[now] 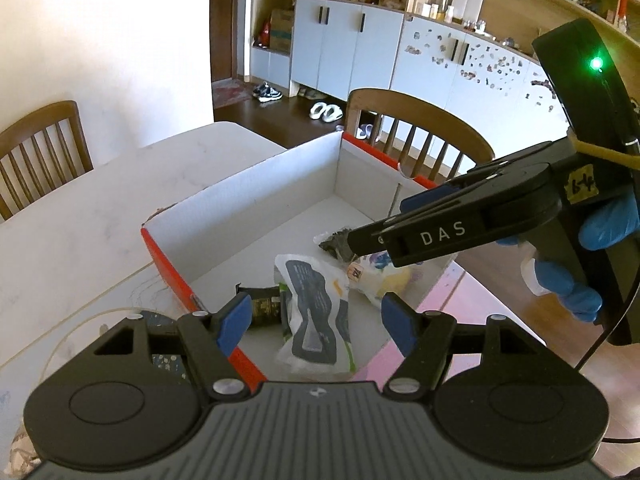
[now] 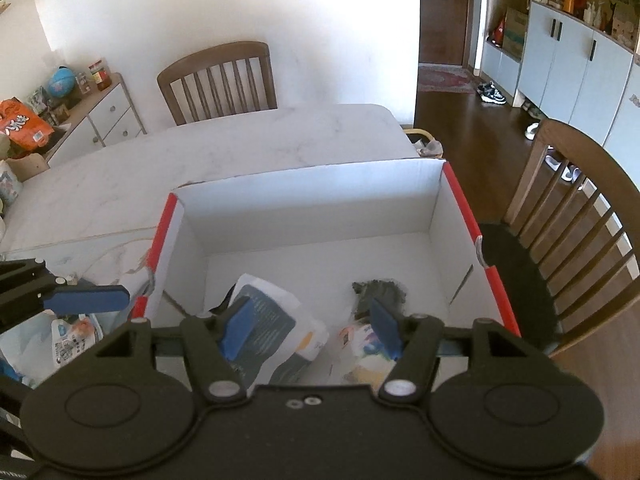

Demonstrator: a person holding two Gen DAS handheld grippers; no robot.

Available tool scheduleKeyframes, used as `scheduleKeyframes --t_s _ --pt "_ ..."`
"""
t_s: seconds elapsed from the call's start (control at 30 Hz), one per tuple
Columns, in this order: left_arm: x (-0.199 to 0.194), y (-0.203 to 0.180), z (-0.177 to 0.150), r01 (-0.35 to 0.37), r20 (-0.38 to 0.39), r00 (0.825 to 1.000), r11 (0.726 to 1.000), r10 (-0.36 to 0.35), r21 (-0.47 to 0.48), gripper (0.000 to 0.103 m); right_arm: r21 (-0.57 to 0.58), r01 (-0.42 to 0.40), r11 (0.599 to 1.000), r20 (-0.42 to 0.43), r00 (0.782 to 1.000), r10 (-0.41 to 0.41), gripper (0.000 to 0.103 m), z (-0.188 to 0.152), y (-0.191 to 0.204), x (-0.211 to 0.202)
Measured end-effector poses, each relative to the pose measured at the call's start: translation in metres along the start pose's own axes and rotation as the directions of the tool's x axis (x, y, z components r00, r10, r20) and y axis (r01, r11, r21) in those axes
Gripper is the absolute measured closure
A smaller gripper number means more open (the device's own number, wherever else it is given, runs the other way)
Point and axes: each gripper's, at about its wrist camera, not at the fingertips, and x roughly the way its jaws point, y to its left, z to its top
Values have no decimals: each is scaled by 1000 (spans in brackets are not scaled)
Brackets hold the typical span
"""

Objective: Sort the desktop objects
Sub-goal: 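Withdraw both tools from the box back over the table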

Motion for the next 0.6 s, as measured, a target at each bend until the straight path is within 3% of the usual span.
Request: scheduleKeyframes --t_s 0.33,0.6 --pt "-40 -3 -20 50 67 997 999 -48 -21 32 -13 8 1000 34 999 -7 37 -16 25 -19" --pt "-72 -2 -46 62 100 993 998 -60 -21 32 -62 16 998 63 998 -12 30 -33 57 -30"
